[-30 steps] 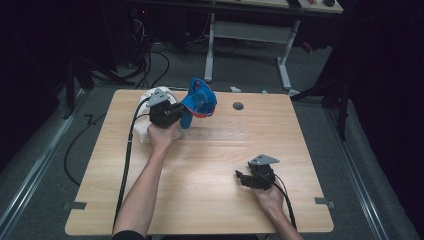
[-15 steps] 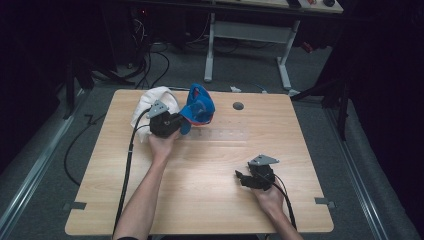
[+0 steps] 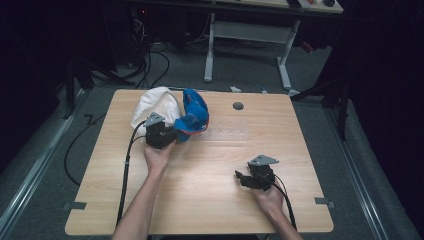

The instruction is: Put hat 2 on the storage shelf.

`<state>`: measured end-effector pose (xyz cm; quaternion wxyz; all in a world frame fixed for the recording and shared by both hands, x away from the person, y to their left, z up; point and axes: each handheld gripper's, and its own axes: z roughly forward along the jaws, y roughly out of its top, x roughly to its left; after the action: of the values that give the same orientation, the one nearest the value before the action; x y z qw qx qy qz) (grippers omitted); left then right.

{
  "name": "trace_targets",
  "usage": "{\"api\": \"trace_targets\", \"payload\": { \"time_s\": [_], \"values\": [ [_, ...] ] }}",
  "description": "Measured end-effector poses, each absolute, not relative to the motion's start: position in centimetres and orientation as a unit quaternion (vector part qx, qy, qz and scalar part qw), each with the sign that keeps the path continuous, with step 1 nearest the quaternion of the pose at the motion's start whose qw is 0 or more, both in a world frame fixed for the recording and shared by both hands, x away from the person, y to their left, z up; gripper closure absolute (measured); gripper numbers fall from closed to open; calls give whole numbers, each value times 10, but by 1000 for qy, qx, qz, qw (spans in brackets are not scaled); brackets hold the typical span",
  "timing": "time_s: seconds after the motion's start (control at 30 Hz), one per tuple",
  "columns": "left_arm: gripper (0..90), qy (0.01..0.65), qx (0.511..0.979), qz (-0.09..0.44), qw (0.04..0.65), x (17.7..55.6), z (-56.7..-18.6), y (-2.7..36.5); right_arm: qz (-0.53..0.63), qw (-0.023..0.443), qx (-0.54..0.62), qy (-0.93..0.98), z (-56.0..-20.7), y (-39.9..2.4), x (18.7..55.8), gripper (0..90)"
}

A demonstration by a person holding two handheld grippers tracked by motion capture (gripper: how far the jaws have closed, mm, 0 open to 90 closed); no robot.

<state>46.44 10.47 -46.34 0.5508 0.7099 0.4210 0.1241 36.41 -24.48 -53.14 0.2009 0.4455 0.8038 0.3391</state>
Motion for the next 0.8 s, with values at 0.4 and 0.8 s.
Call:
{"api": "trace_targets", "payload": {
  "time_s": [0.4,0.8],
  "values": [
    [295,428,754,172,467,411,-471,115,339,201,448,803,-531,-245,364,362],
    [230,451,796,189,355,372,-536,134,335,206,461,796,-531,-251,362,339]
  ]
}}
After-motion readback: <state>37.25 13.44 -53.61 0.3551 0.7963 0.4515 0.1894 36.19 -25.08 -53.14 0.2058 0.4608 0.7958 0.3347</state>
